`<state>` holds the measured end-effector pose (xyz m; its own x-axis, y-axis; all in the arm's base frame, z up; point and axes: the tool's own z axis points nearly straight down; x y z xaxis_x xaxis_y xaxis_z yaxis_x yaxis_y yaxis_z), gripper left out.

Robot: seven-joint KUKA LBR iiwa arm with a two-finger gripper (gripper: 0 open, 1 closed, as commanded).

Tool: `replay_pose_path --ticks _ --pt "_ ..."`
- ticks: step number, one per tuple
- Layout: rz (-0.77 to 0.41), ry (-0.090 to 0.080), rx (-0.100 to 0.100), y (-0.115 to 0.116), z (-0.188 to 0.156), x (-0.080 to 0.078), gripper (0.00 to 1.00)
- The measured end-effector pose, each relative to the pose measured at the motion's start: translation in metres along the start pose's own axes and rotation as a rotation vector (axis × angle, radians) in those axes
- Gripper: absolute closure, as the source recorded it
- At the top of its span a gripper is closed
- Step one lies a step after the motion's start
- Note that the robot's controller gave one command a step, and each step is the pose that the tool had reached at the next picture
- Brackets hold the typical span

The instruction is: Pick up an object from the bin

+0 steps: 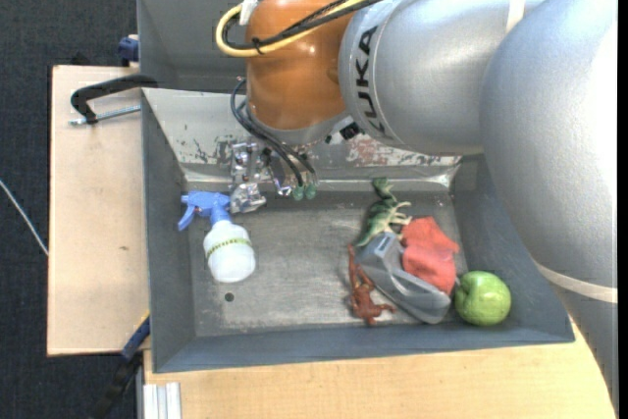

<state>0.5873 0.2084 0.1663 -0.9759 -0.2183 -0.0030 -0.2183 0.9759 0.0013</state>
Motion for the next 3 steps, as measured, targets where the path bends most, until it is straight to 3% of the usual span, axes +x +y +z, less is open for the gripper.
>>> replay_pose_path --ticks 1,2,3 --pt "0.003 -0.008 -0.001 -0.001 -0.028 -0.001 1.00" --pt "0.015 -0.001 0.000 -0.003 -0.051 -0.008 1.00" --pt "-0.012 -0.008 0.000 -0.004 -0.044 -0.003 1.00"
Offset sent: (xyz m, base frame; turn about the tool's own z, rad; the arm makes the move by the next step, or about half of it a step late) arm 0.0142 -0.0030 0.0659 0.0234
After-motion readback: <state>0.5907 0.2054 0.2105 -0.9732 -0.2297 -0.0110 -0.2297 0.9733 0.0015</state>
